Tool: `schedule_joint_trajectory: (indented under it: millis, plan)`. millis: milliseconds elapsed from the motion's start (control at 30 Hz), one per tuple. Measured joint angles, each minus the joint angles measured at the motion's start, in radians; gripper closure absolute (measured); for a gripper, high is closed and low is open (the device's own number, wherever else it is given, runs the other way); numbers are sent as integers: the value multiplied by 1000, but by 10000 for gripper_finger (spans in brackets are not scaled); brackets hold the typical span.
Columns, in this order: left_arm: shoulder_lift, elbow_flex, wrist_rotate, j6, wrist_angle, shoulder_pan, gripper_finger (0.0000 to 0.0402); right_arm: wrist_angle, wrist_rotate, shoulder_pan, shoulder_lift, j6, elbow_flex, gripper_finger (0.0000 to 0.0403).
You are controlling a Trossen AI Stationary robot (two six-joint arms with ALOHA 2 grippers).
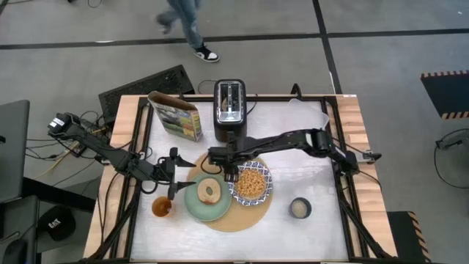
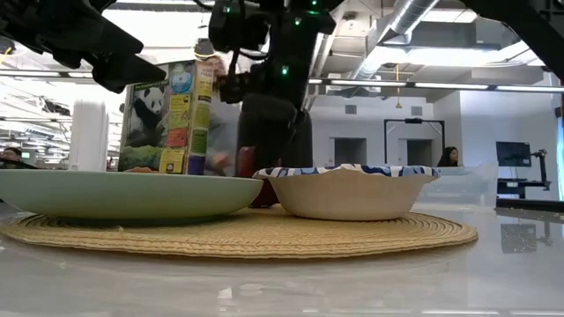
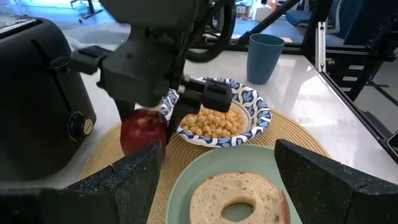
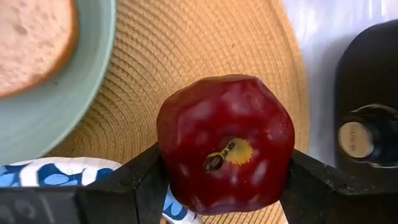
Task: Arrange a breakfast setting
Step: Put the apple on the mat, then put the spoon on the table beside the mat
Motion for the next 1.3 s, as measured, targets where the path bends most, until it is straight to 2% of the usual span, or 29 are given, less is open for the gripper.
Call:
schedule_joint_trajectory:
  millis: [200,433,567,867,1067,1300]
  plan:
    - [0,0,0,0,0,0,107,5,0,1,11,-4,1,134]
    - [0,0,0,3,0,0,107,11,-4,2,1,-8,0,50]
    - [0,0,0,3,0,0,107,0,-4,3,-21,-8,-1,28]
    - [0,0,0,3,0,0,107,-43,-3,35,-156,15,0,22]
    - [0,0,-1,2,0,0,107,-59,0,96,-243,27,-10,22]
    - [0,0,5,0,0,0,107,-40,24,183,-329,90,-140,30]
